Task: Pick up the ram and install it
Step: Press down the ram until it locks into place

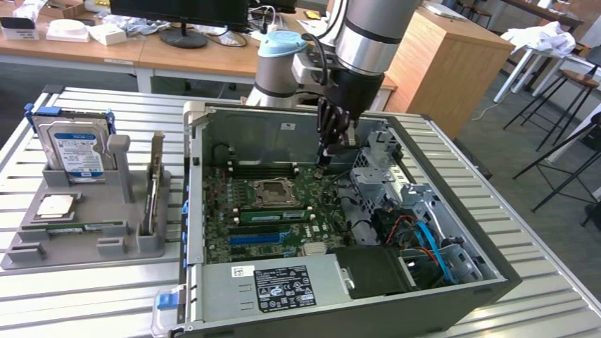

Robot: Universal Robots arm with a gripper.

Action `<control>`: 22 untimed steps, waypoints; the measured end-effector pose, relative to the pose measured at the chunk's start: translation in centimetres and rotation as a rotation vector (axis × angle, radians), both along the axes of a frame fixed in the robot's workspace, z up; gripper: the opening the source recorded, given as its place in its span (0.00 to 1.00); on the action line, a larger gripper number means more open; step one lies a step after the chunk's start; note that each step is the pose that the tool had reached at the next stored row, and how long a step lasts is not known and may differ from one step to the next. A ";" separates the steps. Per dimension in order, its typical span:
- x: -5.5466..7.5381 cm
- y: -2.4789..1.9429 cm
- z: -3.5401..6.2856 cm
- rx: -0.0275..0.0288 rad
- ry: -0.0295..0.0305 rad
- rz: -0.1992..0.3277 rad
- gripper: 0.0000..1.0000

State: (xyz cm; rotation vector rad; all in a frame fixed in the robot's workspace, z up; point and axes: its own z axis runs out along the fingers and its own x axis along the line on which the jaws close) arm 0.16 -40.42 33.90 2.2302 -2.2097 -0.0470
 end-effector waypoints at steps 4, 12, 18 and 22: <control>0.0 0.00 -0.44 -0.0001 -0.0002 0.000 0.10; 0.0 0.00 -1.21 -0.0001 -0.0004 0.000 0.10; 0.0 0.00 -1.70 -0.0001 -0.0006 0.000 0.10; 0.0 0.00 -2.00 0.0000 -0.0008 0.000 0.10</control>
